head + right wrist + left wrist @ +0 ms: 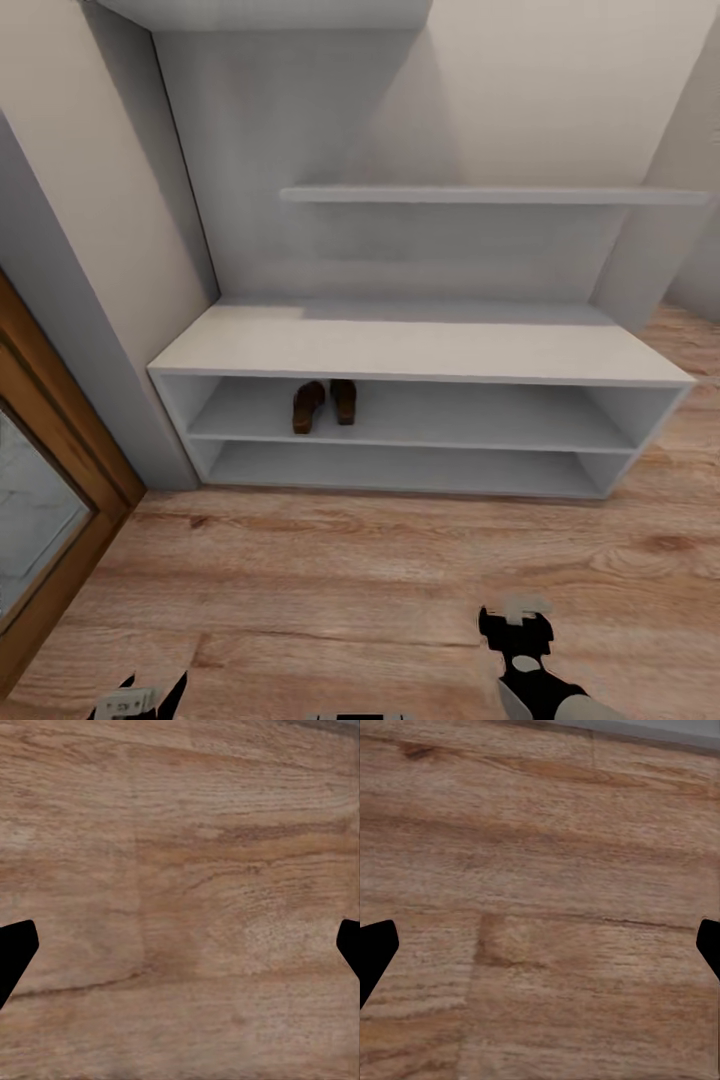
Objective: Pick up the two gym shoes and the two sandals from the corridor floor and place them onto the hallstand (shoe rack) in the corridor, making sure they are on the rack and not on the floor. Arrange them so the two gym shoes are next to each other and the two sandals are next to each other.
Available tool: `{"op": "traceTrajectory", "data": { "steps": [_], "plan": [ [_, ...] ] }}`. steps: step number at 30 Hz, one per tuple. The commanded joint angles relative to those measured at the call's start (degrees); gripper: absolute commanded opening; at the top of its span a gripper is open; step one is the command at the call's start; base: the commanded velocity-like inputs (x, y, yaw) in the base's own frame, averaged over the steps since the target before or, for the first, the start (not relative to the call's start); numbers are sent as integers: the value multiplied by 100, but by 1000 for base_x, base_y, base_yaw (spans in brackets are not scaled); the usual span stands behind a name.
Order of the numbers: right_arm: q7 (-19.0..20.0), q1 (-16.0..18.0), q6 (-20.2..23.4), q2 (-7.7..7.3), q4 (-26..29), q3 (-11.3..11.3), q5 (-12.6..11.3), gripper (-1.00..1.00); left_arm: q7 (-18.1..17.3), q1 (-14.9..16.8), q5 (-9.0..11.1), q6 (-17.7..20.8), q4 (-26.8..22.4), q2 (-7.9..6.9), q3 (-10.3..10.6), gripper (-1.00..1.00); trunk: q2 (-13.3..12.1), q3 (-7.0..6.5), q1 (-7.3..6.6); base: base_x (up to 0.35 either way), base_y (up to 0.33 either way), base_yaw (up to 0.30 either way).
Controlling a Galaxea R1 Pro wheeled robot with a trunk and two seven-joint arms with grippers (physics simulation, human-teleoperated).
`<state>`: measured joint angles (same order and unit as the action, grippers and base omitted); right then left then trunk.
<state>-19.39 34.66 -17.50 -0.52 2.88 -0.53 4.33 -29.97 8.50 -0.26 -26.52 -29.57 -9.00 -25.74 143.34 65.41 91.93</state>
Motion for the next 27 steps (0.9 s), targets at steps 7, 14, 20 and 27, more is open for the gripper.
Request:
{"op": "traceTrajectory", "data": {
  "steps": [7,14,20,27],
  "plan": [
    [-30,-360,-782,-118,-123,-15,42,100,72,4,-15,-11,7,9,-28,100,2,4,-3,-56,-38,0],
    [-32,-434,-891,-91,-131,-14,25,100,87,3,-18,-16,47,6,-32,100,2,4,-3,-4,-3,0],
    [-30,-475,-897,-57,-131,-17,24,100,278,3,-39,-22,200,8,-37,100,2,4,-3,0,0,0],
    [-30,-491,-896,-29,-130,-8,20,100,408,3,-47,-20,245,13,-25,100,2,4,-3,0,0,-44]
  ]
}}
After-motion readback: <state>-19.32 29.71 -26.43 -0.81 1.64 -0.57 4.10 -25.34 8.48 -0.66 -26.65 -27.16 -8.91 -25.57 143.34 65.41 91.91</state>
